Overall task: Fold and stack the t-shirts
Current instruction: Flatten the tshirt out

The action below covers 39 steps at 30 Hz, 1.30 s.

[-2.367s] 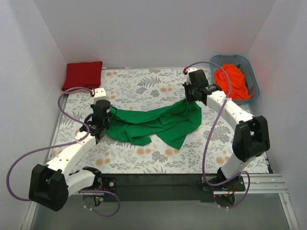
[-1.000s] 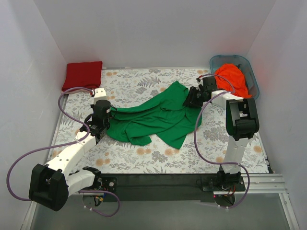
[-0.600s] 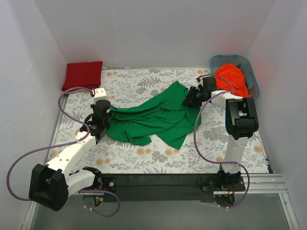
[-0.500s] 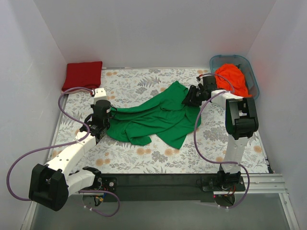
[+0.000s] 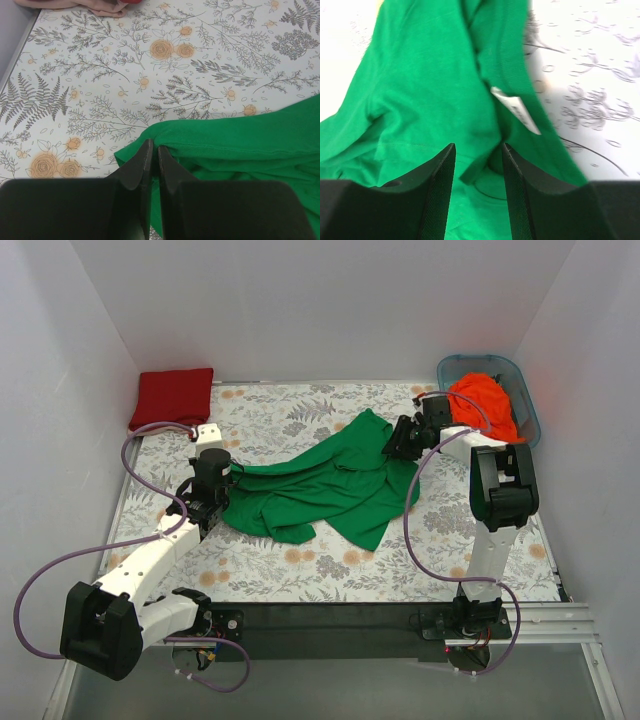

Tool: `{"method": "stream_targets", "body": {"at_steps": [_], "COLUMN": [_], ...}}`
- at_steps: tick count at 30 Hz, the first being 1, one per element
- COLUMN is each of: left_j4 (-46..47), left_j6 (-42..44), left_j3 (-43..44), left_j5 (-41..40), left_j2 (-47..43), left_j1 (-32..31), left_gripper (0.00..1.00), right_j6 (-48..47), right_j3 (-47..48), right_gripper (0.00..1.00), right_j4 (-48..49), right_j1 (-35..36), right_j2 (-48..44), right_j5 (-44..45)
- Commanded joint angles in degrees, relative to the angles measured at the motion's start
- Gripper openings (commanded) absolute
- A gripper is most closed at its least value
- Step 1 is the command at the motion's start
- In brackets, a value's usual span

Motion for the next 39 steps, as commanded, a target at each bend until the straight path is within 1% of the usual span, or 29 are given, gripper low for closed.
{"method": "stream_targets", "body": {"at_steps": [1,2,4,9,13,22,31,39], "left_j4": [0.7,0.6,0.7,0.7,0.6,0.6,0.6,0.5], "left_j6": [0.4,0.4,0.4,0.4,0.4,0.5,0.6,0.6], "left_j3": [-0.6,-0.5,-0.5,-0.5,-0.5,-0.6,-0.6,-0.6], "left_j5": [-0.3,-0.3,-0.2,-0.1,-0.1,-0.1,-0.2,-0.1], "left_j2": [-0.5,-0.4,-0.4,-0.3,-0.4,-0.6,-0.9,-1.1], "left_j1": [0.2,0.2,0.2,0.2,0.2,0.3,0.2,0.2], "left_gripper": [0.00,0.00,0.00,0.00,0.00,0.00,0.00,0.00], "right_j6": [0.2,0.1,-0.2,-0.3,0.6,2.0,2.4,2.7], "right_j3": [-0.3,-0.7,-0.8,-0.4,-1.2,-1.8,-1.6,-2.5], "right_gripper": [0.49,0.49,0.49,0.49,0.43,0.38,0.38,0.40], "right_j4": [0.6,0.7,0.7,0.6,0.8,0.9,0.8,0.7], "right_j1": [-0.3,-0.2,-0.3,0.1,0.6,1.3,1.7,1.7], "right_j2": [-4.4,-5.0,-6.1,-6.9,-6.0,-3.1,-1.5,-0.8], "right_j5": [5.8,7.3,7.6,5.5,4.7,2.7,2.0,3.8]}}
